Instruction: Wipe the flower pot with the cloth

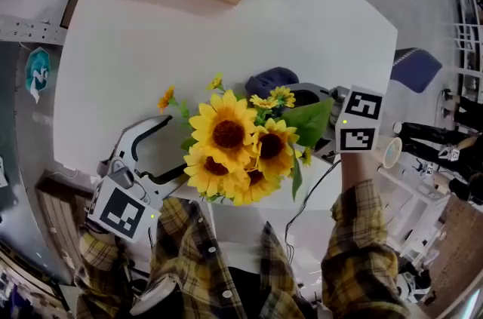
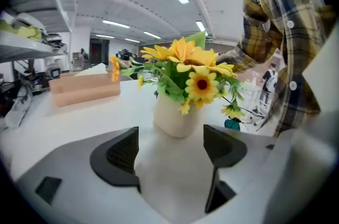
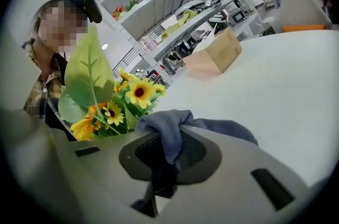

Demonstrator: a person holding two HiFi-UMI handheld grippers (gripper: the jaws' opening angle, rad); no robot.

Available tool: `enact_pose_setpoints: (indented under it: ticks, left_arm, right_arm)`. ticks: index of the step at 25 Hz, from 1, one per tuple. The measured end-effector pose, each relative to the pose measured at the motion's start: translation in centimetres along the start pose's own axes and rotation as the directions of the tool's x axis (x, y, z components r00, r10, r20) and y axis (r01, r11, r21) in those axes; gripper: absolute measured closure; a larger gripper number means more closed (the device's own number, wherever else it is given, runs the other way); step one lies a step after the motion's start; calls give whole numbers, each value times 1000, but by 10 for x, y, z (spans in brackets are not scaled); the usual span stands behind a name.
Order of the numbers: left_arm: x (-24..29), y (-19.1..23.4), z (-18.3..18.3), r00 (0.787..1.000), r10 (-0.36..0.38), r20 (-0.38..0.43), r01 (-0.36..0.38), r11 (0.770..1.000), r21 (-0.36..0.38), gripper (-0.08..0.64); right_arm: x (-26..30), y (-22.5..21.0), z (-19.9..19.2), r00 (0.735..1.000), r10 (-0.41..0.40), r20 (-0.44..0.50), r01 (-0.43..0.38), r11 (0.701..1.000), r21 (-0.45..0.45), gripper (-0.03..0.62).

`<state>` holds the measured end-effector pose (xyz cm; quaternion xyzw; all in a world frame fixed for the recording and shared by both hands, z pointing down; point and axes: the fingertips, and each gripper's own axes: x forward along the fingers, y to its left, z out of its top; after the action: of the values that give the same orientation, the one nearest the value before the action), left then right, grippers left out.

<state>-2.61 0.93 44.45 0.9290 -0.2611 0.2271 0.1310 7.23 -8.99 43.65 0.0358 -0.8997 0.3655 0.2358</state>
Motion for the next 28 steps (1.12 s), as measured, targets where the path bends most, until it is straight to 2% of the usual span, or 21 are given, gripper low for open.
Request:
enact_pose_setpoints:
  ticks: [2,4,7,10,16,19,24,28]
  left_arm:
    - [-14,-4,-2,996,89,8,-89,995,-39,181]
    - [-26,-19,-12,990,143,-17,-144,986,-81,181]
    - [-29,-51,-25,985,162,-66,-169,979,-113,179]
    - [-25,-75,-25,980,188,-64,-196,969,-149,179]
    - [-18,-79,-21,952,303,-32,-302,926,-225,179]
    - [-13,-75,-20,948,316,-32,-316,931,-181,179]
    - [-6,-75,-13,962,274,3,-272,955,-117,178]
    - [-4,-64,-8,951,307,43,-295,939,-177,158]
  right_arm:
    - [-8,4,-8,998,-40,45,38,999,35,566]
    - [-14,9,-17,993,-78,86,72,995,63,565]
    - [-24,18,-32,982,-140,129,128,987,97,565]
    - [-34,30,-49,968,-192,163,170,976,139,565]
    - [-24,64,-79,939,-263,221,213,950,228,565]
    - [-12,82,-91,936,-268,230,209,944,254,565]
    - [12,101,-98,941,-254,221,196,947,255,565]
    - [25,104,-98,945,-237,226,175,948,266,565]
